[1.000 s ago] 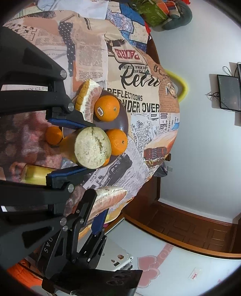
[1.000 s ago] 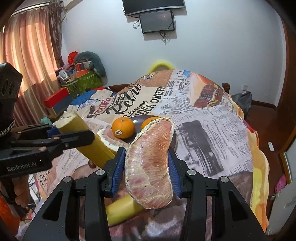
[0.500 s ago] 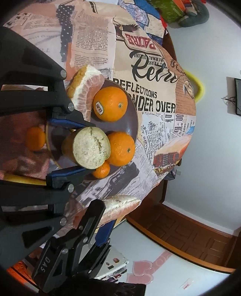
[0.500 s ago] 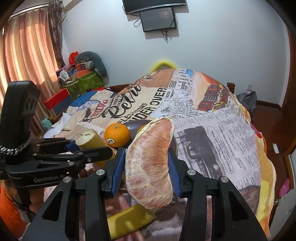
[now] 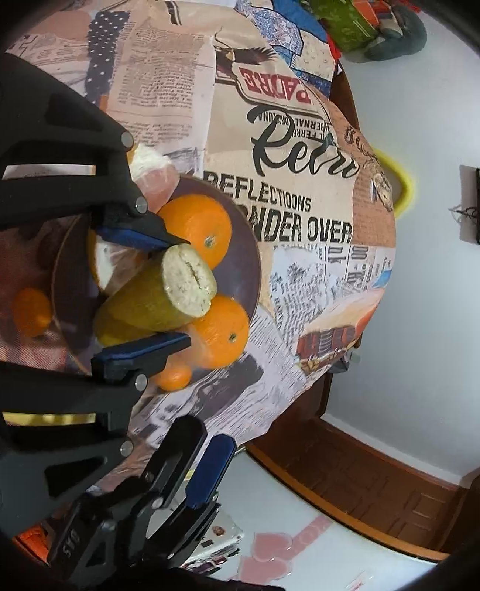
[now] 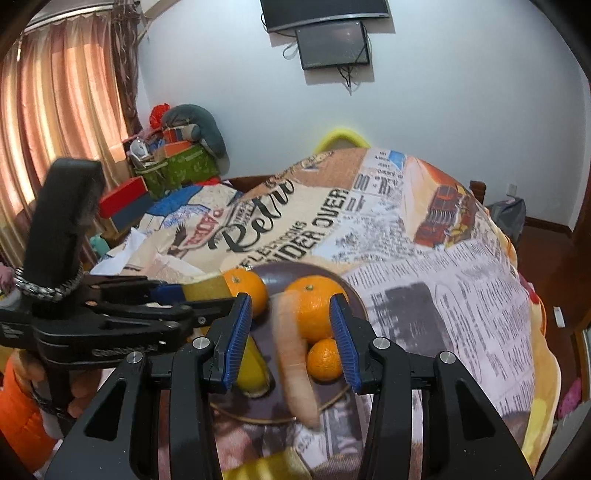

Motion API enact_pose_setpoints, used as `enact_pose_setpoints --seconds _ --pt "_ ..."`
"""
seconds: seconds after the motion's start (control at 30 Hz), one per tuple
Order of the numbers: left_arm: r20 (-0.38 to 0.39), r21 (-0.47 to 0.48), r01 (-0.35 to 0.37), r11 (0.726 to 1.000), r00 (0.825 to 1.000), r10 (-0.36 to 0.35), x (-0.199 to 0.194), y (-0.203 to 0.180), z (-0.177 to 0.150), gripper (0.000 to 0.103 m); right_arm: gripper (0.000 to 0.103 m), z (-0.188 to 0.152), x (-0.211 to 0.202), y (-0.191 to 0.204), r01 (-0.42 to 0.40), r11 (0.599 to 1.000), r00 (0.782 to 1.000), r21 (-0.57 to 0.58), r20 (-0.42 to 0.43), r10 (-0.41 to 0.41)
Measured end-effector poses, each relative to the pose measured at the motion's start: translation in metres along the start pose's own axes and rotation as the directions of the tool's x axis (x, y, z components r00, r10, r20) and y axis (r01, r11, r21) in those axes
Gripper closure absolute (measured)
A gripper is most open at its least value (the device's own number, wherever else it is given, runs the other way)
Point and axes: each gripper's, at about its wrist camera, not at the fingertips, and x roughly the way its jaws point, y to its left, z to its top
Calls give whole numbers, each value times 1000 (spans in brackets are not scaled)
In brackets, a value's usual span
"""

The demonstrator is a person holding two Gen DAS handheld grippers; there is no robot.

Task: Organize fruits
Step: 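Lower the corn cob and pomelo wedge onto the plate and open both tools, then move the right tool to the second yellow corn cob and grasp it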

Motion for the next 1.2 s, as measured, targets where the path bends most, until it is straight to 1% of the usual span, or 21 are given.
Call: enact_pose_setpoints --seconds 0.1,0.17,0.2,0.23,0.3,0.57,0.77,0.93,1.0,1.1,1.2 --pt "0 -20 -23 1000 1000 23 4 8 2 57 63 1 6 1 0 1000 1000 -6 -8 0" --pt "24 -8 -83 996 996 83 2 10 5 54 63 -2 9 1 -2 1000 1000 -9 -21 2" --pt "35 0 -105 994 994 105 0 11 6 47 63 -4 11 1 1 1000 1000 -10 -28 -1" --pt "52 3 -122 993 991 121 -2 12 7 45 63 -5 12 0 2 1000 999 -10 -33 -2" --pt "71 3 -134 991 988 134 -7 15 8 44 63 -8 14 -2 2 1000 999 -6 -47 -2" --pt "78 20 -143 990 987 141 -24 13 1 44 63 -16 8 -4 23 1000 998 3 -64 -23" --pt "75 43 -132 990 989 128 -45 2 -15 44 63 -23 -10 0 35 999 996 21 -82 -33" --pt "89 77 -143 987 987 136 -69 -9 -30 43 62 -29 -30 6 52 998 996 25 -81 -50" --pt "97 79 -145 986 986 137 -78 -11 -35 43 61 -31 -39 10 56 998 996 23 -76 -54" --pt "112 85 -146 986 984 136 -94 -14 -45 42 56 -35 -53 18 72 997 995 15 -66 -70" --pt "117 90 -142 986 984 132 -106 -17 -56 40 50 -41 -61 25 85 996 994 13 -66 -84"
